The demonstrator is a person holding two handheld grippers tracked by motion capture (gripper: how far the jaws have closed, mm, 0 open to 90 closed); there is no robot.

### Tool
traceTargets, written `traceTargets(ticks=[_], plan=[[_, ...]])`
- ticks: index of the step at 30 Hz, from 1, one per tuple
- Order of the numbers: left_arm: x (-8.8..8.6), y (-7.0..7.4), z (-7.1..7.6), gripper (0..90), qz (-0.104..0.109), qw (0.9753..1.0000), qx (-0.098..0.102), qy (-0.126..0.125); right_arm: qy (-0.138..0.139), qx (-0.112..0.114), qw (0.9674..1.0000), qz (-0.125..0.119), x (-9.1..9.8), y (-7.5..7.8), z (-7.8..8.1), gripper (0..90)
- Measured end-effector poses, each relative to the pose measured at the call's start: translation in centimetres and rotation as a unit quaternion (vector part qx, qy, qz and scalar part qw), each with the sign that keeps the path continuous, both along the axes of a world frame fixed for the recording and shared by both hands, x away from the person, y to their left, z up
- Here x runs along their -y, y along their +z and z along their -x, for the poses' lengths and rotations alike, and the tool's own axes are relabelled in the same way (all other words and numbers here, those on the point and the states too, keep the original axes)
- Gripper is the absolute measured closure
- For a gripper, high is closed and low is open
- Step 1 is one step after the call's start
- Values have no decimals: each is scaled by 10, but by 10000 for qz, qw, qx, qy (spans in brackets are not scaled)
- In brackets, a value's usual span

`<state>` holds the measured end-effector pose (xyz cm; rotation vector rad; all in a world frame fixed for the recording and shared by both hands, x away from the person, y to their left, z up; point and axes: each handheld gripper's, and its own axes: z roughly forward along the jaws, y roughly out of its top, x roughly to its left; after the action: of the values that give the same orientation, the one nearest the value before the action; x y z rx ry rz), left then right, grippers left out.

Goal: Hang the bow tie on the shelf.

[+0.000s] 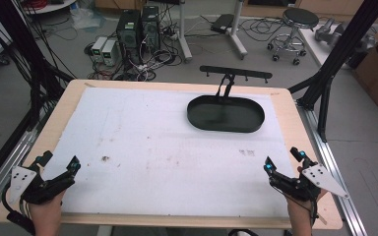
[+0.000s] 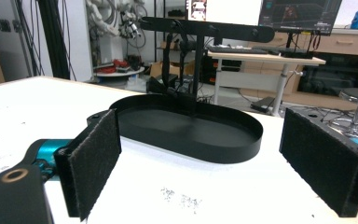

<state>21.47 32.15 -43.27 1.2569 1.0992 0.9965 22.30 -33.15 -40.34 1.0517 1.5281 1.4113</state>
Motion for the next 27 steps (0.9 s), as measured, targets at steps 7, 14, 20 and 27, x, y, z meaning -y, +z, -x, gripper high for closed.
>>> traceTargets(ticks=[7,14,20,27], plan=[[0,0,-1,122,19,10000,8,-15,-58,51,9999,-94,5,-7,2,117],[-2,1,0,122,39,10000,83,-17,-67,14,9998,-183,8,-10,4,117],[-2,1,1,122,51,10000,78,-35,-90,-30,9995,-311,13,-13,7,117],[-1,1,1,122,15,9999,94,-64,-84,-19,9994,-322,15,-12,8,117]])
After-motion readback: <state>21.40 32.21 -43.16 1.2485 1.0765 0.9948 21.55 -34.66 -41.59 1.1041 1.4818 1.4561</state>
